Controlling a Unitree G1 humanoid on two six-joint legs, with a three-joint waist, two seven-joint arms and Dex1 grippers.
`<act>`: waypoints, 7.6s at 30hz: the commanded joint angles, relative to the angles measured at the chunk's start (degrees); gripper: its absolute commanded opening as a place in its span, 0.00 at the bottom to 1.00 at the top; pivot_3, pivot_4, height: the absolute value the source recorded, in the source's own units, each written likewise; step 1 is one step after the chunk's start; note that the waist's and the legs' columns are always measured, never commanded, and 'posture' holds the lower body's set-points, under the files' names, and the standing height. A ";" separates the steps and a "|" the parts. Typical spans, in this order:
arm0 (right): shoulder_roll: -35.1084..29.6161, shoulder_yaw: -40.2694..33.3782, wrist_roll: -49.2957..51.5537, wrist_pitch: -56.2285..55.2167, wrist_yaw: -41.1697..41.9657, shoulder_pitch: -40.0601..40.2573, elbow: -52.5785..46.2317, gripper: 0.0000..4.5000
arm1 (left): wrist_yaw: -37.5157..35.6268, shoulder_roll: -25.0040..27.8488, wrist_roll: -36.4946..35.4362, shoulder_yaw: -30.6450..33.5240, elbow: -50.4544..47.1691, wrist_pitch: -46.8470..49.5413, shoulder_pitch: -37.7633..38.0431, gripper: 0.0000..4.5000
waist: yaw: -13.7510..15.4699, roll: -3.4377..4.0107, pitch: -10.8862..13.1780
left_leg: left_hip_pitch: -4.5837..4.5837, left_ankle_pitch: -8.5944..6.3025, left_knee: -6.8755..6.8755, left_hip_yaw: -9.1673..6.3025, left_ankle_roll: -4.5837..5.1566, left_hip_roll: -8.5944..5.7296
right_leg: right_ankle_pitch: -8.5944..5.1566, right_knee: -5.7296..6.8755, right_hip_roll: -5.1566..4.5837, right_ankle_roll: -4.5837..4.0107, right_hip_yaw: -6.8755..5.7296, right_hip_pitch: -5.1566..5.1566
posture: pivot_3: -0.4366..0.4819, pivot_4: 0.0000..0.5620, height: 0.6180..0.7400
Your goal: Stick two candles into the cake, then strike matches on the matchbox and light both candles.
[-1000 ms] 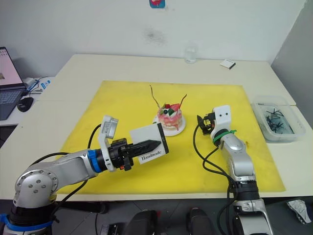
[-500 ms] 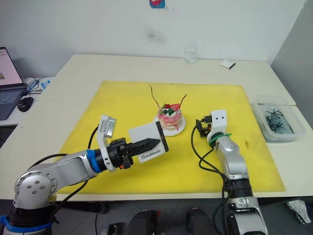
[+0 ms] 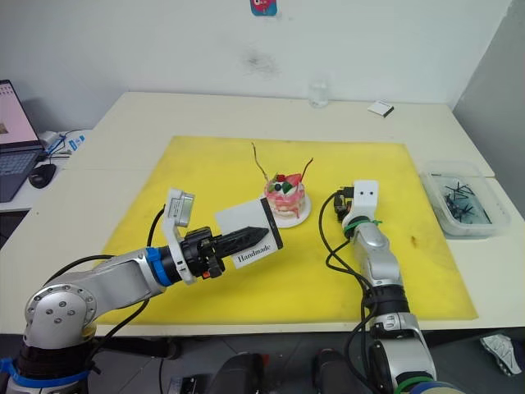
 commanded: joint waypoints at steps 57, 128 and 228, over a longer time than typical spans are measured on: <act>-35.19 6.68 23.09 16.97 48.39 8.30 -50.05 0.00 | -25.59 -6.48 19.61 -5.25 16.55 5.07 -18.61 0.00 | 0.19 0.09 0.11 | -0.13 -0.07 -0.12 -0.03 -0.01 -0.05 | -0.12 -0.04 -0.01 0.24 -0.13 -0.15 | 0.48 0.27 1.00; -41.71 7.61 21.77 23.75 51.95 3.25 -48.84 0.00 | -18.47 -6.71 14.80 3.01 10.90 13.51 -11.00 0.00 | 0.15 0.06 0.10 | -0.02 -0.07 0.00 -0.15 0.01 0.02 | -0.08 0.16 0.02 0.21 -0.10 -0.04 | 0.48 0.27 1.00; -31.79 -12.85 6.81 28.28 25.56 -6.96 -32.78 0.00 | -21.80 -4.70 15.98 -0.28 3.39 8.11 -1.66 0.00 | 0.81 0.02 0.06 | -0.09 -0.08 -0.01 0.01 0.02 -0.13 | -0.24 -0.04 -0.41 -0.25 -0.08 -0.02 | 0.48 0.27 1.00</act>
